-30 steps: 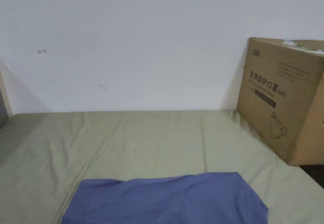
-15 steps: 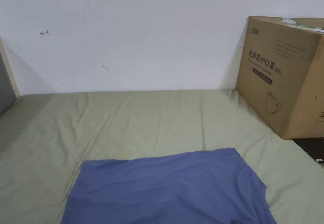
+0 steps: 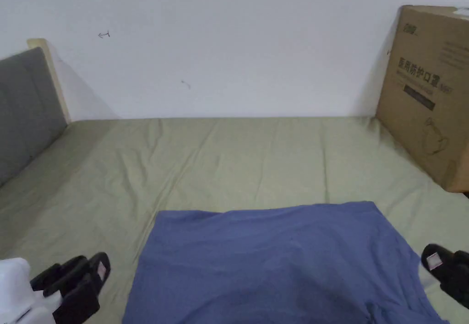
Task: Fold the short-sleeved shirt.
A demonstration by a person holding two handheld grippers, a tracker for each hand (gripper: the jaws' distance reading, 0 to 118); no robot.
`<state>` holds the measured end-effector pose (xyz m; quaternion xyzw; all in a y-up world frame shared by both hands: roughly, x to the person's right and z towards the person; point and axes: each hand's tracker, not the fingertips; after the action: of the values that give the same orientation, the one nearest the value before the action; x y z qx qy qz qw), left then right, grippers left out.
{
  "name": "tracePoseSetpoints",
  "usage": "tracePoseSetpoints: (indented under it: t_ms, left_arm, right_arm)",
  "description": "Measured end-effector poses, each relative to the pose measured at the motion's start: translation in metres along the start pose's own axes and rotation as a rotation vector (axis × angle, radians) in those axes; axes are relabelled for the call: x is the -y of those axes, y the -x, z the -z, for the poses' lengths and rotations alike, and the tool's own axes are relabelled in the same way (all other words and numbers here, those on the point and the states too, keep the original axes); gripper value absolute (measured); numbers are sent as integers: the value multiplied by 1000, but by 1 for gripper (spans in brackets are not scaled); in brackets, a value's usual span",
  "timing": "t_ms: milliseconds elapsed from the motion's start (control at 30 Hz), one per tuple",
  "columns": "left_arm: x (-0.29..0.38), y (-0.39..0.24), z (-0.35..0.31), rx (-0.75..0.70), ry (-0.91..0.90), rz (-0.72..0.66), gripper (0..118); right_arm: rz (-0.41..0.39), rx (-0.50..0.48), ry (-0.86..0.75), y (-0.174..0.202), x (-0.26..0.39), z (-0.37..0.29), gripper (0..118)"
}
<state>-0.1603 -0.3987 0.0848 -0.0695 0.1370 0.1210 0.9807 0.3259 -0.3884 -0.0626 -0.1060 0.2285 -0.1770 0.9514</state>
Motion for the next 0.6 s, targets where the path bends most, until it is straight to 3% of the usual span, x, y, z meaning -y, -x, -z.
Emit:
tracePoseSetpoints:
  t_ms: [33,67,167,267,333,433,500,533,567,600]
  left_arm:
    - [1,-9,-8,-67,-75,35,5]
    - [6,-12,-19,-118,-162,48,3]
    - [-5,-16,-35,-34,-243,4,2]
    - [-26,-11,-23,-17,-116,146,1]
    - [-39,1,5,29,164,160,0]
    - [-22,29,53,51,727,1,0]
    - [9,45,75,144,915,-55,0]
    - [24,49,81,108,961,3,0]
    - [42,54,88,72,999,69,17]
    - [57,59,95,43,1045,112,57]
  right_arm:
    - [-36,89,-68,14,-1,-3,25]
    - [-77,179,-96,27,-3,-2,5]
    - [-44,28,-74,34,-14,0,3]
    - [-132,38,-20,30,-18,5,3]
    - [-154,28,6,29,-17,4,3]
    - [-117,-1,117,22,-11,11,3]
    - [-92,-6,165,16,-4,15,3]
    - [-89,2,180,14,0,16,3]
    - [-82,15,206,12,3,18,3]
    - [-64,24,232,9,7,20,3]
